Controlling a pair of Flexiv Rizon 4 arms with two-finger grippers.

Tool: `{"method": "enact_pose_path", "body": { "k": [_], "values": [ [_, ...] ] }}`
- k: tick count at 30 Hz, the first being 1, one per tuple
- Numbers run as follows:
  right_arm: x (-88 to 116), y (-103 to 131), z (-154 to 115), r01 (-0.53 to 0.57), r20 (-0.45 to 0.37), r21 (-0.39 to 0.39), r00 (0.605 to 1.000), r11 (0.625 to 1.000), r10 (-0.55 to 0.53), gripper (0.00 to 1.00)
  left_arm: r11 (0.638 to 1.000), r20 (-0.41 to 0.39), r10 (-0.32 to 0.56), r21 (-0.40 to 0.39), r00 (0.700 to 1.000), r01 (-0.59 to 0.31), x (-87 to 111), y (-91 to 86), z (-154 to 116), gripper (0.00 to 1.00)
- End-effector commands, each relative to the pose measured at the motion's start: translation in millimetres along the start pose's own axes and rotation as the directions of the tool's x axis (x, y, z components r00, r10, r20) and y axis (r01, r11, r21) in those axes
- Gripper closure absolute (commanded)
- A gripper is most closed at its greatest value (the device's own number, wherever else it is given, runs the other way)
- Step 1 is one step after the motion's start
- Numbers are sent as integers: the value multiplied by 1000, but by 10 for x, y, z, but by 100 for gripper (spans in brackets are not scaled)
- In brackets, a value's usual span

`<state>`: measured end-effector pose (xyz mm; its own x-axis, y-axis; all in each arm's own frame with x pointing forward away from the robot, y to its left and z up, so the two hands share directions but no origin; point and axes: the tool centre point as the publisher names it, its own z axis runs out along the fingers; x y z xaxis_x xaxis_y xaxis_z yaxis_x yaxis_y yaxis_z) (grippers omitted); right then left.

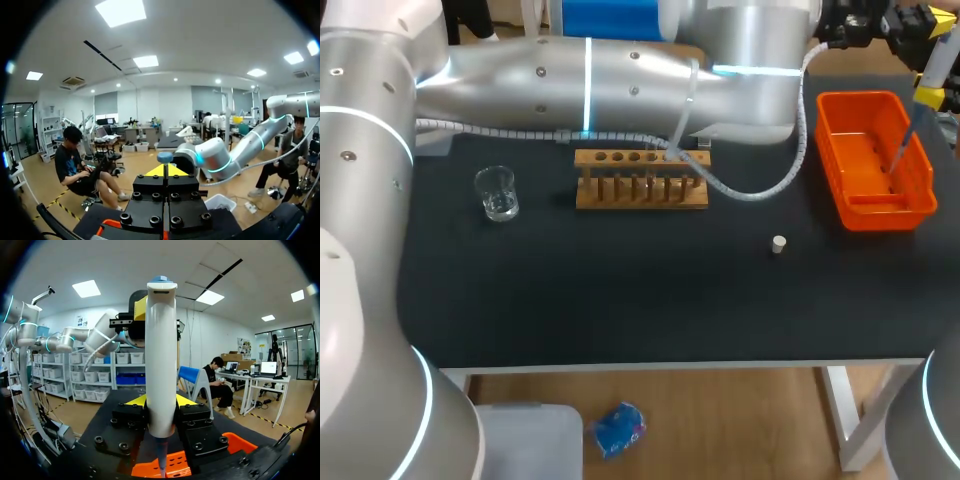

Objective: Invert the test tube, pick up the pipette, mount the tip to pipette, aspirate from beaker and dispense into the tube, eject the tip, return the pipette, and cap with the stopper.

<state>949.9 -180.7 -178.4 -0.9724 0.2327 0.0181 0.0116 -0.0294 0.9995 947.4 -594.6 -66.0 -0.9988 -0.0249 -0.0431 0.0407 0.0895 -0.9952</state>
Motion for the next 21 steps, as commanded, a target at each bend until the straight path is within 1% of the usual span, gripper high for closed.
{"method": "enact_pose_path", "body": {
  "k": [1,10,16,21],
  "values": [
    [4,15,6,1,1,2,1000,1000,-1,100,983,14,-1,182,1000,-2,4,52,39,100],
    [4,15,6,1,1,2,1000,1000,-1,100,988,21,-7,154,1000,4,19,75,26,100],
    [4,15,6,1,1,2,1000,1000,-1,100,994,18,-6,109,1000,4,35,91,38,100],
    [4,15,6,1,1,2,1000,1000,-1,100,996,18,-6,89,1000,5,34,108,48,100]
  ]
}}
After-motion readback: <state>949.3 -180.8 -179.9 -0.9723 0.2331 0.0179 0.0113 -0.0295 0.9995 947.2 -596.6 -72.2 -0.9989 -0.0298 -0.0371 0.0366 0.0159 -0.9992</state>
